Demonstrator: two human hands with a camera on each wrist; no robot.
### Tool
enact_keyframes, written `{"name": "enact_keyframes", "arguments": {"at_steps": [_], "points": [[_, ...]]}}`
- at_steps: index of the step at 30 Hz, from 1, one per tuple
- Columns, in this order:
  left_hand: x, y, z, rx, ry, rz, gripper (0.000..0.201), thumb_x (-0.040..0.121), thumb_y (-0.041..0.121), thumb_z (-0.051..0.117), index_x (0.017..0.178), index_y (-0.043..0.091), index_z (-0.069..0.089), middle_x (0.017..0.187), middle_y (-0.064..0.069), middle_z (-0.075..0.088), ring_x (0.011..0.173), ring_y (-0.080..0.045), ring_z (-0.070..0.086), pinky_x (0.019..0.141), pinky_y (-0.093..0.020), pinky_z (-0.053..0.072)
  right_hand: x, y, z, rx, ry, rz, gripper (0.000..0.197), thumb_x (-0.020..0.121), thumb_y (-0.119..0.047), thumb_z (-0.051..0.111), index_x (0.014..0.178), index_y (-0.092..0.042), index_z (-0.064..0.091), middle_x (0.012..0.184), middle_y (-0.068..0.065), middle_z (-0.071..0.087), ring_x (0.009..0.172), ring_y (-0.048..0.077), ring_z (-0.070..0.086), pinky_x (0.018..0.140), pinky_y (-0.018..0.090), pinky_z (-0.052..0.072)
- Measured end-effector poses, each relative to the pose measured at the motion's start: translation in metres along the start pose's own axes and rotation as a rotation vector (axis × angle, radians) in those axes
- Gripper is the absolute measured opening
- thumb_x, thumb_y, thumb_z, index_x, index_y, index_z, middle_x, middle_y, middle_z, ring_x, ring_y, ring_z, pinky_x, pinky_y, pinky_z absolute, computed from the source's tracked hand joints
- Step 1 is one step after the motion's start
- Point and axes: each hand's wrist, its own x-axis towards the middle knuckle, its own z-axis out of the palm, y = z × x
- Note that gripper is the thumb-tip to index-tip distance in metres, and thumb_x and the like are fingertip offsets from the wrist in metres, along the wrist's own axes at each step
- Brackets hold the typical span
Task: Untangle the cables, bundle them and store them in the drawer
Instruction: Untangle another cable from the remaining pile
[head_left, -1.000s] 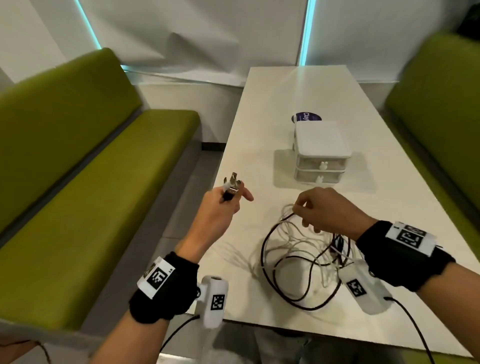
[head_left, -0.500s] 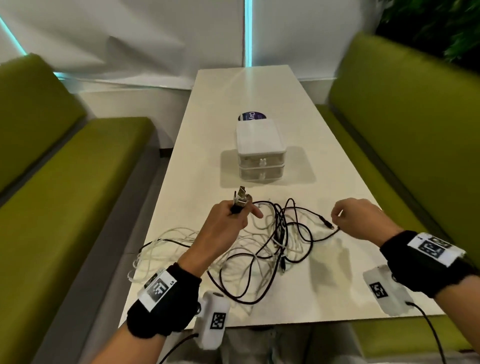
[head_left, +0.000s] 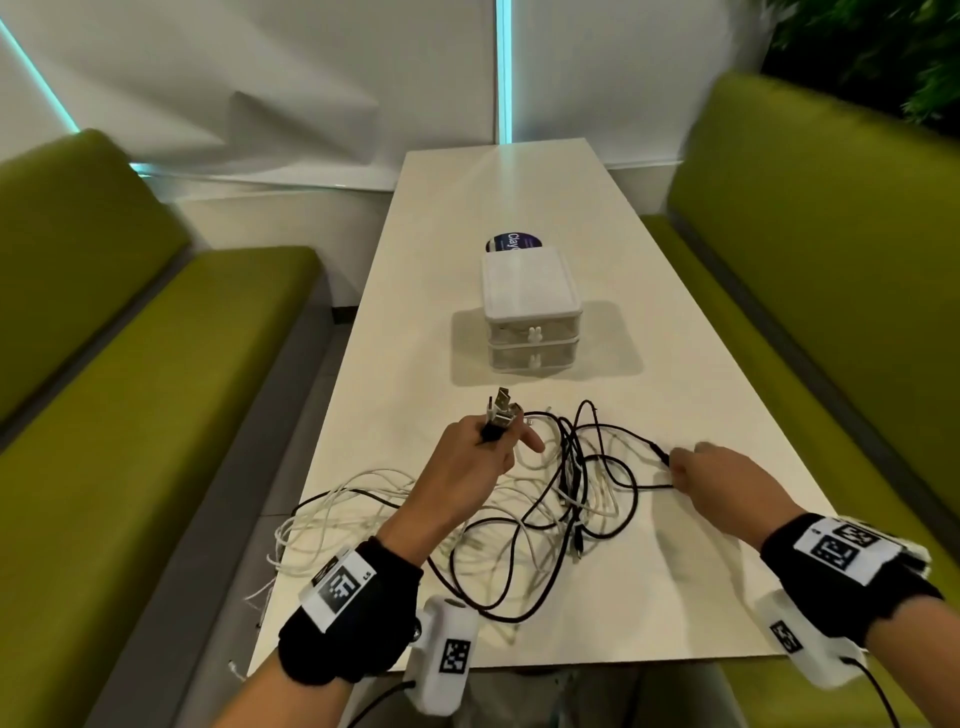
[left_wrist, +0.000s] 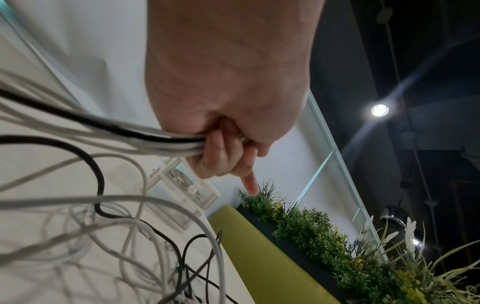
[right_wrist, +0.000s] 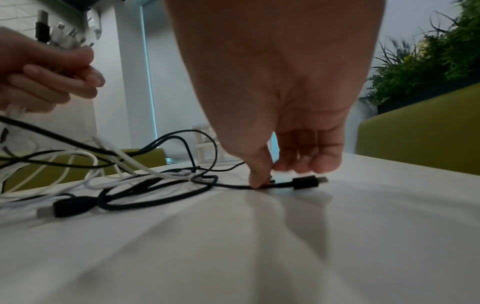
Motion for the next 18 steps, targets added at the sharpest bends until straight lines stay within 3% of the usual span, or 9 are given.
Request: {"name": "enact_keyframes", "arguments": {"at_steps": [2,4,6,9,12,15,18], "points": [[0.000,-0.002,-0.002,-0.008,0.004,0.011,0.045,0.100,0.040,0.041,0.084,0.013,0.072,0.051,0.009,0.034,0.038,-0.005,0.026,0.041,-0.015,0.021,-0.001,0.002,0.000,-0.075,0.021,-0.037,0.011,0.098,-0.015,0.038,0.101,-0.018,0.049,0.099,0.001,0.041,0.086,0.020,0.038,0.067,0.028,0.036],[0.000,-0.004,-0.005,-0.020,0.009,0.023,0.044,0.100,0.040,0.041,0.084,0.013,0.072,0.052,0.007,0.034,0.039,-0.005,0.026,0.042,-0.015,0.021,-0.003,0.000,-0.006,-0.083,0.000,-0.015,0.008,0.098,-0.014,0.036,0.100,-0.015,0.044,0.107,0.004,0.050,0.086,0.021,0.042,0.069,0.031,0.039],[0.001,-0.005,-0.006,-0.029,0.013,0.030,0.045,0.100,0.040,0.041,0.084,0.013,0.072,0.053,0.007,0.034,0.038,-0.005,0.027,0.042,-0.016,0.021,-0.006,-0.007,-0.018,-0.009,-0.007,0.018,0.002,0.097,-0.012,0.034,0.097,-0.014,0.035,0.097,0.009,0.060,0.079,0.029,0.054,0.066,0.038,0.043],[0.002,-0.004,-0.006,-0.048,0.033,0.040,0.046,0.099,0.044,0.041,0.081,0.016,0.072,0.053,0.008,0.034,0.040,-0.006,0.025,0.045,-0.023,0.022,-0.009,-0.027,-0.041,0.144,0.138,0.027,0.005,0.098,-0.017,0.037,0.099,-0.012,0.039,0.076,0.011,0.055,0.071,0.037,0.055,0.064,0.040,0.047],[0.002,-0.003,-0.008,-0.088,0.073,0.087,0.045,0.097,0.048,0.043,0.077,0.021,0.073,0.056,0.006,0.034,0.043,-0.008,0.023,0.051,-0.027,0.026,-0.013,-0.058,-0.067,0.379,0.233,-0.029,0.004,0.096,-0.027,0.046,0.094,-0.025,0.050,0.079,0.006,0.065,0.071,0.029,0.060,0.068,0.041,0.054],[-0.001,0.000,-0.015,-0.160,0.096,0.149,0.047,0.093,0.053,0.042,0.080,0.020,0.073,0.062,0.002,0.040,0.048,-0.011,0.027,0.049,-0.024,0.024,-0.021,-0.094,-0.089,0.610,0.185,-0.165,0.007,0.092,-0.021,0.056,0.089,-0.026,0.058,0.072,-0.002,0.072,0.056,0.016,0.066,0.058,0.031,0.056],[-0.007,0.005,-0.022,-0.211,0.105,0.211,0.048,0.085,0.057,0.045,0.091,0.018,0.073,0.070,0.004,0.051,0.052,-0.016,0.034,0.050,-0.025,0.029,-0.033,-0.125,-0.105,0.777,0.090,-0.294,0.014,0.091,-0.009,0.053,0.091,-0.022,0.059,0.074,-0.002,0.074,0.049,0.017,0.066,0.047,0.023,0.051]]}}
